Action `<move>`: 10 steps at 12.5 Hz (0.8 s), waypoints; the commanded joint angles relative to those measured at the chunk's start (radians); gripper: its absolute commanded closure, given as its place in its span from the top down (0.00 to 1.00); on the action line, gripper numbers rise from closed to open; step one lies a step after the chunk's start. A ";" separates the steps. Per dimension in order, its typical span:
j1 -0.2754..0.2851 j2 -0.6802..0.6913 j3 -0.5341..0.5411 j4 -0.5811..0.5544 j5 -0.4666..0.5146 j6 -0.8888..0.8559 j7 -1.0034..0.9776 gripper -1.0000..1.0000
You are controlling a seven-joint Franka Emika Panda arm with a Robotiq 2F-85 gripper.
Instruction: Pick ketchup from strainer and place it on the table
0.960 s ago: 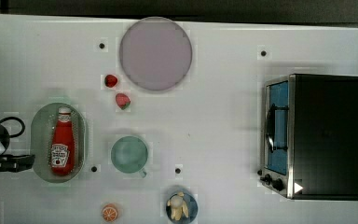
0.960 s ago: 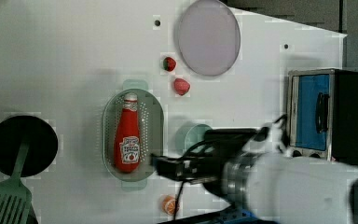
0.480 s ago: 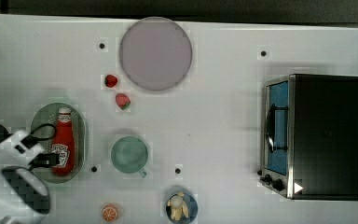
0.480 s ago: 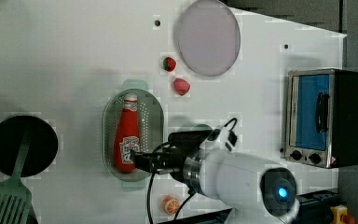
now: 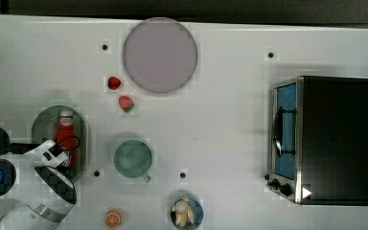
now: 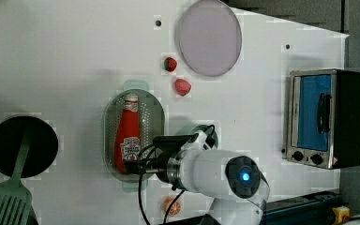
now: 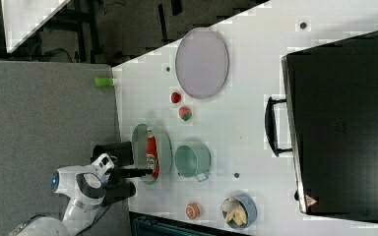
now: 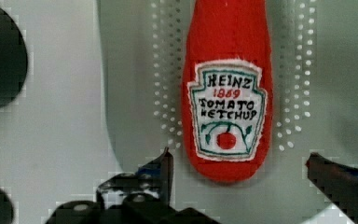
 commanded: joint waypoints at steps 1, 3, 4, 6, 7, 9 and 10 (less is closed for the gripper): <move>0.012 0.063 -0.028 0.027 -0.078 0.069 0.114 1.00; 0.028 0.112 -0.056 0.043 -0.139 0.090 0.139 1.00; 0.040 0.135 -0.071 0.056 -0.165 0.091 0.149 1.00; 0.070 0.174 -0.104 0.084 -0.200 0.092 0.189 1.00; 0.086 0.192 -0.116 0.099 -0.209 0.092 0.201 0.96; 0.111 0.214 -0.137 0.113 -0.209 0.093 0.202 0.71; 0.113 0.214 -0.139 0.117 -0.208 0.096 0.202 0.60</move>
